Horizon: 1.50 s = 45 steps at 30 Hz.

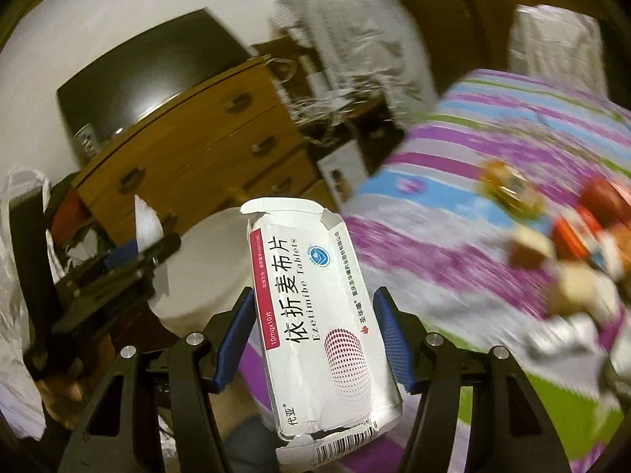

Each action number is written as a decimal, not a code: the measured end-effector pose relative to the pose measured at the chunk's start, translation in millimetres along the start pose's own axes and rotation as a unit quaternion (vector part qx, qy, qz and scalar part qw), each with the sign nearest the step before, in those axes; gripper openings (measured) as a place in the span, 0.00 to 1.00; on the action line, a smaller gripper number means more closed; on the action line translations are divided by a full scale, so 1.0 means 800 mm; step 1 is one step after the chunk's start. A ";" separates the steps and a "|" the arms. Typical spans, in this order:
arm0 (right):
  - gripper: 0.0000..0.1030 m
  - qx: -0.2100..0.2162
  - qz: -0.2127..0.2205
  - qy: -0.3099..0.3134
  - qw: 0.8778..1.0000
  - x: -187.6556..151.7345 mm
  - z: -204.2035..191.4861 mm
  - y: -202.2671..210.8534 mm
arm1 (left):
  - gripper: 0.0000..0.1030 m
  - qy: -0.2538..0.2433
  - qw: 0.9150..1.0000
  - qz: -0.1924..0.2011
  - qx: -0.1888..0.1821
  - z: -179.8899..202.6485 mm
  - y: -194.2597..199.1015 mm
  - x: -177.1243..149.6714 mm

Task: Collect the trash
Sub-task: 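Carry the box and foam sheet in both tools over the white bucket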

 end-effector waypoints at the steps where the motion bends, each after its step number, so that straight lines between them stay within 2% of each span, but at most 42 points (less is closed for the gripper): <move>1: 0.61 0.006 -0.005 0.006 1.000 0.014 -0.012 -0.014 | 0.52 0.006 1.000 0.001 0.009 -0.014 -0.003 0.003; 8: 0.61 0.032 -0.047 0.054 0.997 0.094 -0.097 -0.108 | 0.52 0.034 0.998 -0.004 0.060 -0.092 -0.032 0.016; 15: 0.61 0.035 -0.079 0.072 0.994 0.129 -0.143 -0.180 | 0.53 0.047 0.995 -0.011 0.083 -0.132 -0.056 0.025; 23: 0.61 0.032 -0.095 0.092 0.991 0.133 -0.168 -0.211 | 0.53 0.052 0.994 -0.014 0.090 -0.148 -0.076 0.029; 45: 0.61 0.033 -0.104 0.097 0.989 0.131 -0.175 -0.234 | 0.53 0.062 0.994 -0.026 0.089 -0.161 -0.097 0.027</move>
Point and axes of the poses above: each gripper's, at about its wrist camera, not at the fingertips, and y roughly against the way its jaws point, z to its right, x to its top, the point moved 5 cm from there along -y, roughly the way its jaws point, and after that the axes turned 9 degrees about y, right-handed, at the moved point
